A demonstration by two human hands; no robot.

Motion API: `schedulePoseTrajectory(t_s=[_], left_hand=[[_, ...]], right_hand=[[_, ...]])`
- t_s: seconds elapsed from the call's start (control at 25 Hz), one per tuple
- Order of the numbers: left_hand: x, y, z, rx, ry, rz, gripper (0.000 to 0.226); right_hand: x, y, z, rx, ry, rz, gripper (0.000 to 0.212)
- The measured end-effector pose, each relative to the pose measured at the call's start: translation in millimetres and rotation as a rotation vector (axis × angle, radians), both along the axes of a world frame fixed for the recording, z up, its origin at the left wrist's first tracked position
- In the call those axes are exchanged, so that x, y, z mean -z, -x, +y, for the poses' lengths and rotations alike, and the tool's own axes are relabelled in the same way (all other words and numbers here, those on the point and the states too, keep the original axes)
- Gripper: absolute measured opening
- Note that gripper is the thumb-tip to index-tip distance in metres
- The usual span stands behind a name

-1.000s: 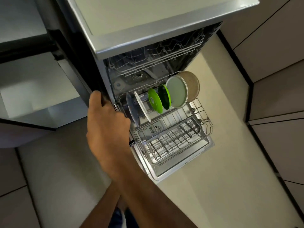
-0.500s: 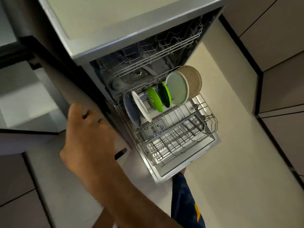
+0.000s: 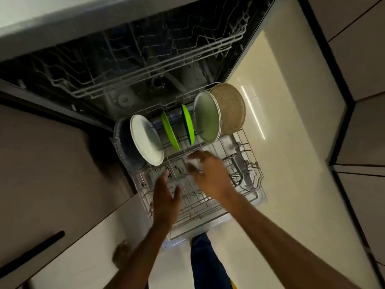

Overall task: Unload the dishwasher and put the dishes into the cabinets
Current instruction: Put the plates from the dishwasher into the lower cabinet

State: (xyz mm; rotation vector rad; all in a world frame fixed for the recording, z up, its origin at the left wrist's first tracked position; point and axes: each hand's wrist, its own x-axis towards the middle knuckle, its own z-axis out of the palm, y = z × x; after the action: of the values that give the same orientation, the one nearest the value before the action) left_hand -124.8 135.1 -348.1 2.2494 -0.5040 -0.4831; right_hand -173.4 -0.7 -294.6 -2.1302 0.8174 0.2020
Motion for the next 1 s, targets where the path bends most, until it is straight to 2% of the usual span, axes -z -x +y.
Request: schedulePoseTrajectory(t_s=[0.08, 0.2, 0.28, 0.36, 0.44, 0.56, 0.64, 0.76, 0.88, 1.0], left_hand=[[28, -25, -13, -0.123, -0.128, 0.024, 0.073], [41, -96, -53, -0.425, -0.294, -0.16, 0.085], [53, -121, -54, -0.442, -0.423, -0.198, 0.086], [71, -135, -39, -0.357, -0.472, -0.102, 0.082], [87, -147, -32, -0.324, -0.439, 0.018, 0.072], [102, -159, -31, -0.435, -0.369, 0.255, 0.055], [109, -157, -32, -0.481, -0.326, 0.331, 0.053], [105, -133, -26, -0.527, -0.281, 0.299, 0.051], [93, -97, -2, -0.563, -0.111, 0.302, 0.053], [73, -58, 25, -0.448, -0.09, 0.232, 0.055]], right_hand=[[32, 4, -58, 0.124, 0.123, 0.021, 0.032], [73, -15, -120, 0.277, 0.261, -0.023, 0.05], [100, -41, -146, 0.278, 0.238, 0.058, 0.057], [129, -64, -157, 0.234, 0.141, 0.179, 0.055], [154, -77, -156, 0.246, 0.039, 0.198, 0.048], [177, -86, -147, 0.341, -0.026, 0.209, 0.041], [180, -84, -138, 0.384, -0.033, 0.213, 0.039], [172, -61, -123, 0.45, -0.079, 0.18, 0.036], [153, -25, -104, 0.472, -0.1, 0.136, 0.034], [130, 8, -80, 0.441, -0.055, 0.074, 0.039]])
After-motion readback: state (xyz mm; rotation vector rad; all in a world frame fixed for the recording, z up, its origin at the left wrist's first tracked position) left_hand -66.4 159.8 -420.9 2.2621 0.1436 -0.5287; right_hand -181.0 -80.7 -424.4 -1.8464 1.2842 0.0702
